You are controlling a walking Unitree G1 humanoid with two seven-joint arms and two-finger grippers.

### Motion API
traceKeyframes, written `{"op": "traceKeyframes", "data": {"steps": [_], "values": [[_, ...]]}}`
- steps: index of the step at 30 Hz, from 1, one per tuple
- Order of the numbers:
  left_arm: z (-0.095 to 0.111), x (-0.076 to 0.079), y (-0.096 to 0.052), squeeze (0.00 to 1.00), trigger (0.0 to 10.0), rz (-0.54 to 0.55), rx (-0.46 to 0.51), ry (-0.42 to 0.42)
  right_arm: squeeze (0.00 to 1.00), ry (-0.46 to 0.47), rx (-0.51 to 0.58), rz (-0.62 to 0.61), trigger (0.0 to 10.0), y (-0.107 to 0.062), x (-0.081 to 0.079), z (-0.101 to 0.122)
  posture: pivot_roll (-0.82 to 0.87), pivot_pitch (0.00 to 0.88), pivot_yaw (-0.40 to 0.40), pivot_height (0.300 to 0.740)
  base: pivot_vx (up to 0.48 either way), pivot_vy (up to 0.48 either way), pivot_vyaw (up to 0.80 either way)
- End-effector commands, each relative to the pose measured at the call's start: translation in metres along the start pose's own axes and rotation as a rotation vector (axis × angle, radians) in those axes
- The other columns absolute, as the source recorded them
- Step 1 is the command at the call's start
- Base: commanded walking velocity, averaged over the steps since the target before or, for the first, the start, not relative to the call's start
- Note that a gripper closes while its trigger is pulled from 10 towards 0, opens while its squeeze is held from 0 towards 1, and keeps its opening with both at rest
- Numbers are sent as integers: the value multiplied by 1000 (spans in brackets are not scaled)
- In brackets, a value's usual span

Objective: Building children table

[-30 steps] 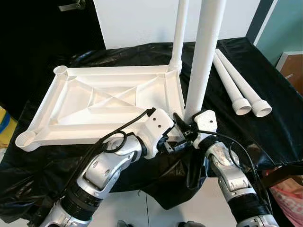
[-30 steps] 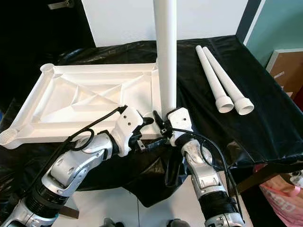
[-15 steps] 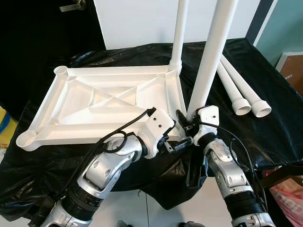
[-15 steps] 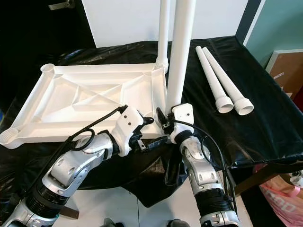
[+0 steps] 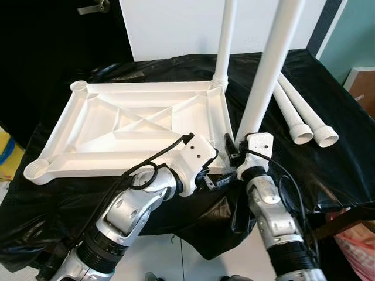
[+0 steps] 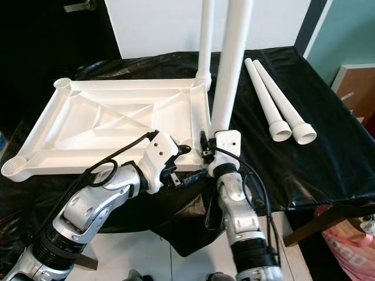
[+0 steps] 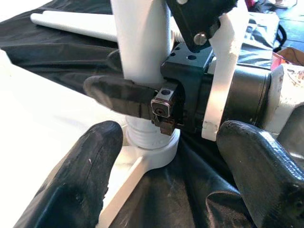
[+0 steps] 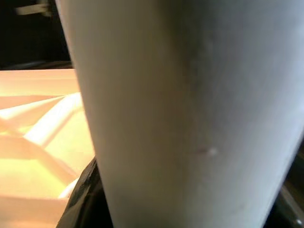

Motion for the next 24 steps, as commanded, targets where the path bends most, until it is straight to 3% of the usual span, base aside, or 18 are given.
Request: {"op": "traceKeyframes", "data": {"steps": [1, 5, 17, 18, 20, 21, 24], "values": [[2, 4, -1, 0, 10000, -24, 5, 8, 0, 20, -128, -176, 10000, -14, 35, -36, -74, 90, 28, 740, 0, 0, 0], [2, 5, 0, 0, 10000, -24, 7, 9, 0, 32, -134, -145, 10000, -14, 21, -37, -74, 84, 25, 740, 0, 0, 0], [1, 5, 0, 0, 10000, -25, 6, 10, 0, 52, -44, -59, 10000, -12, 10, -20, -75, 79, 28, 740, 0, 0, 0], [2, 5, 0, 0, 10000, -26, 6, 10, 631, 54, -36, -56, 10000, -12, 11, -18, -77, 78, 28, 740, 0, 0, 0], [2, 5, 0, 0, 10000, -26, 6, 11, 631, 55, -31, -55, 10000, -12, 11, -17, -77, 78, 28, 740, 0, 0, 0], [2, 5, 0, 0, 10000, -25, 7, 11, 1000, 59, -23, -40, 10000, -12, 10, -15, -77, 78, 29, 740, 0, 0, 0], [2, 5, 0, 0, 10000, -25, 7, 12, 1000, 65, -11, -21, 10000, -12, 10, -11, -78, 80, 28, 740, 0, 0, 0]]}}
Point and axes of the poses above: a point about 5 cm out from each wrist's last joint towards the gripper, its own y axis pointing out of the wrist towards the gripper, its own z axis along the axis of the wrist's last joint, x = y × z, the point moved 6 cm from there along y, pointing out of the wrist towards the gripper, and after that the axes turned 12 degrees about y, right-handed, at the moved point
